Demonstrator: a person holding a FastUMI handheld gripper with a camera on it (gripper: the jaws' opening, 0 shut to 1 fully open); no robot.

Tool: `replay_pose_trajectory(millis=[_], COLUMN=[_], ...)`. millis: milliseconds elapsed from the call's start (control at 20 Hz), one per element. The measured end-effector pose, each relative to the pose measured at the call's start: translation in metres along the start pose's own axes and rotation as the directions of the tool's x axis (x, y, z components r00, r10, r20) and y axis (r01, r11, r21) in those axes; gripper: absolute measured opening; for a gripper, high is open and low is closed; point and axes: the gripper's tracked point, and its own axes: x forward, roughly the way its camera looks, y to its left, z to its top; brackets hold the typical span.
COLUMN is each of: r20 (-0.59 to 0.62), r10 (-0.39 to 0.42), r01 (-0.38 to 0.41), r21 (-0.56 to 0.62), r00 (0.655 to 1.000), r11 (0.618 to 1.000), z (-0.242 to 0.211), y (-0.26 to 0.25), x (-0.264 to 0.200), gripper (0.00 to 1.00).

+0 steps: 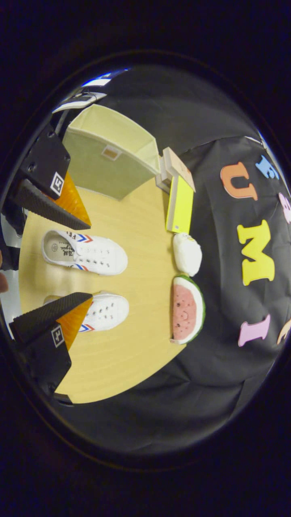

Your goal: Open the storage box then place both shoes into the box .Put the left shoe in first, then the right shoe, with the right side of both shoes facing outward in a uniform manner.

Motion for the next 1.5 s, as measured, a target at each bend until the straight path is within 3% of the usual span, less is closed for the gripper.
replay_pose_trajectory(millis=[500, 600, 750, 1050, 1150, 1300, 1500], r20=[-0.243, -0.28, -0.324, -0.355, -0.353, -0.353, -0.327], r10=[0.006, 0.029, 0.066, 0.145, 0.172, 0.193, 0.201], r01=[0.004, -0.011, -0.041, -0.106, -0.12, -0.124, -0.122], r21=[0.042, 0.063, 0.086, 0.127, 0.164, 0.208, 0.246], r00=[0.97, 0.959, 0.944, 0.923, 0.92, 0.916, 0.923], r11=[0.999, 0.998, 0.995, 0.986, 0.979, 0.97, 0.962], z=[-0.031, -0.035, -0.037, -0.036, -0.036, -0.037, -0.034], y=[-0.013, -0.014, -0.009, 0.005, 0.007, 0.011, 0.025], x=[0.072, 0.08, 0.087, 0.086, 0.084, 0.073, 0.04], gripper=[0.96, 0.92, 0.77, 0.21, 0.12, 0.06, 0.06])
